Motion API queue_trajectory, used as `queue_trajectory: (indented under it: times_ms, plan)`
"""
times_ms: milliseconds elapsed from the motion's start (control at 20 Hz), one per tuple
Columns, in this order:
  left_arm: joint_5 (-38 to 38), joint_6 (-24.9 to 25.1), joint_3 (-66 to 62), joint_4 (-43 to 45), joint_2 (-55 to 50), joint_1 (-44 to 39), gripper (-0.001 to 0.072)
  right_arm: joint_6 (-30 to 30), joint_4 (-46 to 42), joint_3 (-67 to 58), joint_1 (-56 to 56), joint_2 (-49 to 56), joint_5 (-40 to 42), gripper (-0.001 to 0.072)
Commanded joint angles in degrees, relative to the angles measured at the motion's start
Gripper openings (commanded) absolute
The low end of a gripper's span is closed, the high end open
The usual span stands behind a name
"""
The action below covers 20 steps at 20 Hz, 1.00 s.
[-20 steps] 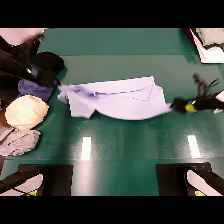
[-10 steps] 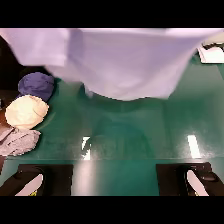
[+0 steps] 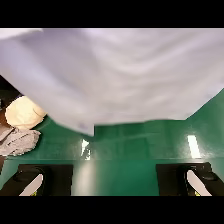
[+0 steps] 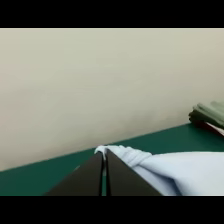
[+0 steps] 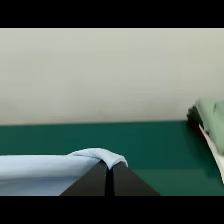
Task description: Fold the shirts.
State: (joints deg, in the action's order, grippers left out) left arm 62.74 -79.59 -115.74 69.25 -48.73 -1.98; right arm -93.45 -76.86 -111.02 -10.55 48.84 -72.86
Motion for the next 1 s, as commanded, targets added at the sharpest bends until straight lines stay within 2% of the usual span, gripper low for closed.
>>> queue_trajectory:
  times_ms: [0,150,250,450,600,650,700,750,800,950]
  plan:
    - [0.81,-1.44,10.25,1.11,-1.97,0.00,0.0024,-2.34,-2.67,-4.55,-0.04,10.08,-17.55,0.0013]
    - [4.28,-1.49,18.21,-0.13,-9.51,0.00,0.0024,-2.32,-2.40,2.08,-0.04,18.18,-24.30,0.0013]
    - [6.01,-1.42,21.64,-2.60,-15.91,0.00,0.0024,-2.27,-2.34,9.18,-0.02,22.51,-23.17,0.0013]
    - [5.49,0.74,23.30,-9.40,-30.21,0.00,0.0024,-2.08,-2.36,21.14,-0.02,28.63,-10.71,0.0015]
    - [2.64,0.48,23.23,-12.41,-37.62,0.00,0.0026,-2.10,-2.29,25.81,-0.04,29.77,0.85,0.0016]
    - [1.77,0.48,23.23,-11.47,-38.47,0.02,0.0190,-2.12,-2.29,26.34,-0.07,29.70,4.50,0.0017]
    - [0.87,0.37,23.23,-9.38,-38.64,0.02,0.0470,-2.10,-2.23,26.16,-0.35,29.70,7.06,0.0079]
    - [1.20,-0.15,22.64,-7.26,-38.64,0.02,0.0516,-2.10,-2.25,25.22,-0.46,29.70,8.26,0.0376]
    - [2.40,-0.15,21.92,-4.70,-38.62,0.02,0.0517,-2.08,-2.25,23.91,-1.09,29.73,8.31,0.0564]
    - [10.43,-0.11,21.84,-1.90,-38.71,1.88,0.0517,-2.03,-2.27,18.53,-1.60,29.70,3.02,0.0555]
